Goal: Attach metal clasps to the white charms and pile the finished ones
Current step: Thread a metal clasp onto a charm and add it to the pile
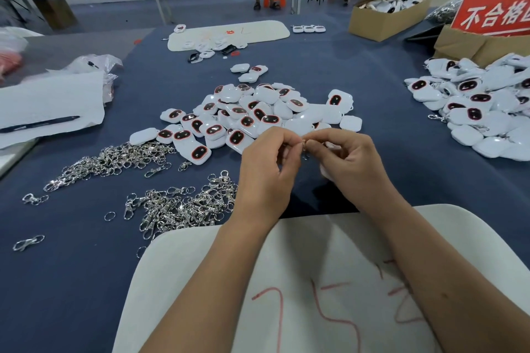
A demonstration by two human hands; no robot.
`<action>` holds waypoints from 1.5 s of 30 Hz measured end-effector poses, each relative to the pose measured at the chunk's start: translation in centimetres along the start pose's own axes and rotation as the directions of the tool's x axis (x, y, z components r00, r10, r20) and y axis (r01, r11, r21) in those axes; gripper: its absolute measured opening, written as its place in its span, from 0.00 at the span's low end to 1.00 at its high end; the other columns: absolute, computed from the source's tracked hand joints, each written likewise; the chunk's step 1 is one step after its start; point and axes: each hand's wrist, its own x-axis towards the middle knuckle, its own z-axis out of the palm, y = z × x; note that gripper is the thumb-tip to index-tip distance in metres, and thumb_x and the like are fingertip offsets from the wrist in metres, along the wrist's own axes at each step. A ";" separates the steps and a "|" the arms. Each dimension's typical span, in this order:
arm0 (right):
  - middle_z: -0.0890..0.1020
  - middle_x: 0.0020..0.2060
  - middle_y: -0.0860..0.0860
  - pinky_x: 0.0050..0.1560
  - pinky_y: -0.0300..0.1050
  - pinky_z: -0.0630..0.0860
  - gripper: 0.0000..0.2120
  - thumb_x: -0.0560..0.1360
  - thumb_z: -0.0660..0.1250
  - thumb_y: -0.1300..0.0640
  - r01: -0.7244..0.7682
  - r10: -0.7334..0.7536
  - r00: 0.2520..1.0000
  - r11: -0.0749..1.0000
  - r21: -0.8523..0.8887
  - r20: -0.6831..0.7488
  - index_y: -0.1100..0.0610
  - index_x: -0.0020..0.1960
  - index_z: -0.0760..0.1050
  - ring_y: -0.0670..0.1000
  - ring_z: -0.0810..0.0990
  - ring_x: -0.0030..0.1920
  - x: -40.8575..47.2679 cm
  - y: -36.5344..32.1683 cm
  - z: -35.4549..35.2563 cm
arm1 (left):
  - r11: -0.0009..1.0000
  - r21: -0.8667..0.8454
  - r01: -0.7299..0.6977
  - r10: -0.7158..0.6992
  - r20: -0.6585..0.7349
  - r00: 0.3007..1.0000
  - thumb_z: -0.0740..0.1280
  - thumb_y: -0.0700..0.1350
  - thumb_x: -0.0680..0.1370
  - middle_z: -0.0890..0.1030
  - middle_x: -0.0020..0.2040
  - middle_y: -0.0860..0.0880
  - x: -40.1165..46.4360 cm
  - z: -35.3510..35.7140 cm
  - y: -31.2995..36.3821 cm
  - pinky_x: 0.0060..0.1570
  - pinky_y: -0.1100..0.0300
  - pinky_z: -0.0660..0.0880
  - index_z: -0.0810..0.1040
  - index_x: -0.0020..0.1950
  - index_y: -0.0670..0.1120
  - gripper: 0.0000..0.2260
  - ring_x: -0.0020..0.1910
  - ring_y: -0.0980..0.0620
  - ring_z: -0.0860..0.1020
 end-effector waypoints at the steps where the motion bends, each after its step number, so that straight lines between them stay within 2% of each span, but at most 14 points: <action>1: 0.75 0.27 0.50 0.28 0.36 0.63 0.08 0.81 0.70 0.63 -0.006 0.006 1.000 1.000 0.019 0.017 0.55 0.48 0.85 0.46 0.64 0.25 0.0 -0.1 0.0 | 1.000 0.003 -0.005 0.005 -0.003 1.000 0.66 0.41 0.79 0.80 0.38 0.49 0.0 0.0 0.0 0.42 0.46 0.76 0.79 0.46 0.45 0.03 0.39 0.47 0.79; 3: 0.76 0.31 0.63 0.28 0.39 0.64 0.07 0.80 0.71 0.63 -0.012 0.011 1.000 0.999 0.035 0.023 0.54 0.47 0.86 0.48 0.64 0.27 0.0 -0.1 0.0 | 1.000 0.009 -0.013 0.013 -0.008 1.000 0.66 0.40 0.79 0.80 0.37 0.51 0.1 0.0 0.0 0.41 0.47 0.76 0.79 0.46 0.46 0.04 0.38 0.48 0.79; 6: 0.77 0.36 0.69 0.28 0.37 0.65 0.07 0.79 0.72 0.64 -0.013 0.013 1.000 0.998 0.058 -0.008 0.54 0.46 0.86 0.48 0.65 0.27 0.0 -0.1 0.0 | 1.000 0.021 -0.021 0.021 0.008 1.000 0.66 0.38 0.80 0.79 0.38 0.52 0.1 0.0 0.1 0.41 0.50 0.76 0.79 0.46 0.45 0.04 0.39 0.49 0.79; 9: 0.80 0.31 0.55 0.29 0.36 0.67 0.09 0.78 0.73 0.65 0.030 -0.030 0.999 1.000 0.000 -0.037 0.53 0.44 0.86 0.45 0.67 0.26 -0.3 0.0 -0.1 | 0.999 0.046 -0.027 0.026 0.025 0.999 0.67 0.36 0.80 0.79 0.38 0.53 0.1 -0.1 0.0 0.40 0.58 0.74 0.79 0.45 0.44 0.05 0.38 0.53 0.77; 11: 0.83 0.35 0.47 0.34 0.37 0.70 0.07 0.78 0.73 0.65 0.100 -0.108 0.993 0.985 -0.138 -0.051 0.54 0.45 0.85 0.44 0.72 0.29 -0.3 -0.2 0.0 | 0.997 0.067 -0.024 0.022 0.031 0.999 0.67 0.35 0.80 0.79 0.37 0.53 0.2 -0.1 -0.1 0.40 0.64 0.71 0.79 0.45 0.44 0.06 0.38 0.54 0.77; 14: 0.84 0.39 0.50 0.39 0.43 0.73 0.05 0.77 0.74 0.67 0.225 -0.253 0.967 0.904 -0.363 -0.032 0.59 0.45 0.85 0.49 0.79 0.37 -0.3 -0.6 0.1 | 0.996 0.091 -0.012 0.007 0.048 0.999 0.67 0.35 0.79 0.79 0.37 0.51 0.2 -0.3 -0.2 0.41 0.66 0.70 0.80 0.45 0.43 0.06 0.38 0.54 0.77; 18: 0.84 0.39 0.50 0.41 0.53 0.77 0.06 0.77 0.73 0.68 0.299 -0.313 0.948 0.829 -0.472 0.051 0.59 0.45 0.85 0.54 0.81 0.41 -0.3 -0.8 -0.4 | 0.991 0.128 -0.030 0.018 0.093 0.995 0.67 0.35 0.79 0.78 0.37 0.52 0.1 -0.6 -0.4 0.42 0.60 0.72 0.80 0.44 0.43 0.06 0.38 0.53 0.76; 24: 0.84 0.42 0.48 0.41 0.53 0.78 0.06 0.78 0.73 0.66 0.397 -0.383 0.911 0.711 -0.581 0.153 0.57 0.48 0.86 0.52 0.82 0.41 0.0 -0.6 -1.0 | 0.982 0.183 -0.052 0.030 0.121 0.992 0.66 0.36 0.80 0.78 0.38 0.53 0.0 -0.6 -0.4 0.44 0.53 0.74 0.78 0.44 0.45 0.07 0.39 0.51 0.77; 28: 0.84 0.42 0.49 0.41 0.54 0.78 0.06 0.79 0.72 0.65 0.395 -0.379 0.912 0.711 -0.582 0.157 0.57 0.49 0.86 0.54 0.82 0.41 0.0 -0.6 -1.1 | 0.984 0.170 -0.057 0.036 0.121 0.992 0.66 0.34 0.79 0.79 0.37 0.50 0.0 -0.7 -0.4 0.44 0.51 0.74 0.79 0.44 0.43 0.06 0.39 0.50 0.77; 32: 0.85 0.41 0.47 0.43 0.50 0.79 0.06 0.77 0.74 0.68 0.302 -0.313 0.948 0.835 -0.459 0.054 0.58 0.48 0.86 0.50 0.82 0.42 -0.4 -0.9 -0.6 | 0.980 0.183 -0.083 0.067 0.091 0.994 0.66 0.35 0.80 0.78 0.39 0.50 0.0 -0.6 0.0 0.42 0.54 0.72 0.77 0.44 0.42 0.06 0.39 0.51 0.74; 35: 0.81 0.33 0.42 0.37 0.42 0.74 0.07 0.81 0.71 0.62 0.096 -0.121 0.991 0.944 -0.314 -0.060 0.57 0.44 0.83 0.46 0.78 0.33 -0.4 -0.8 -0.2 | 0.976 0.198 -0.092 0.074 0.094 0.993 0.65 0.36 0.81 0.77 0.40 0.49 -0.1 -0.6 0.2 0.41 0.52 0.72 0.76 0.45 0.42 0.06 0.39 0.49 0.74; 37: 0.76 0.28 0.46 0.36 0.41 0.70 0.12 0.83 0.64 0.58 -0.039 0.001 0.989 0.964 -0.264 -0.146 0.57 0.42 0.79 0.46 0.72 0.30 -0.2 -0.7 -0.3 | 0.971 0.203 -0.130 0.110 0.107 0.988 0.64 0.35 0.81 0.77 0.39 0.48 -0.2 -0.6 0.4 0.41 0.52 0.71 0.76 0.45 0.40 0.06 0.39 0.47 0.73; 41: 0.79 0.35 0.53 0.35 0.45 0.70 0.07 0.73 0.59 0.56 -0.194 0.171 0.965 0.976 -0.102 -0.198 0.55 0.47 0.74 0.47 0.72 0.34 0.1 -0.8 -0.8 | 0.957 0.221 -0.187 0.160 0.136 0.978 0.65 0.34 0.81 0.76 0.40 0.48 -0.3 -0.3 0.6 0.40 0.54 0.69 0.76 0.45 0.39 0.06 0.39 0.49 0.71; 45: 0.87 0.47 0.48 0.45 0.40 0.79 0.12 0.73 0.73 0.57 -0.210 0.206 0.962 0.978 -0.004 -0.180 0.51 0.55 0.77 0.48 0.84 0.45 0.0 -0.4 -1.2 | 0.957 0.221 -0.188 0.160 0.139 0.977 0.65 0.34 0.81 0.76 0.40 0.48 -0.2 -0.2 0.2 0.40 0.53 0.70 0.76 0.45 0.40 0.05 0.39 0.49 0.71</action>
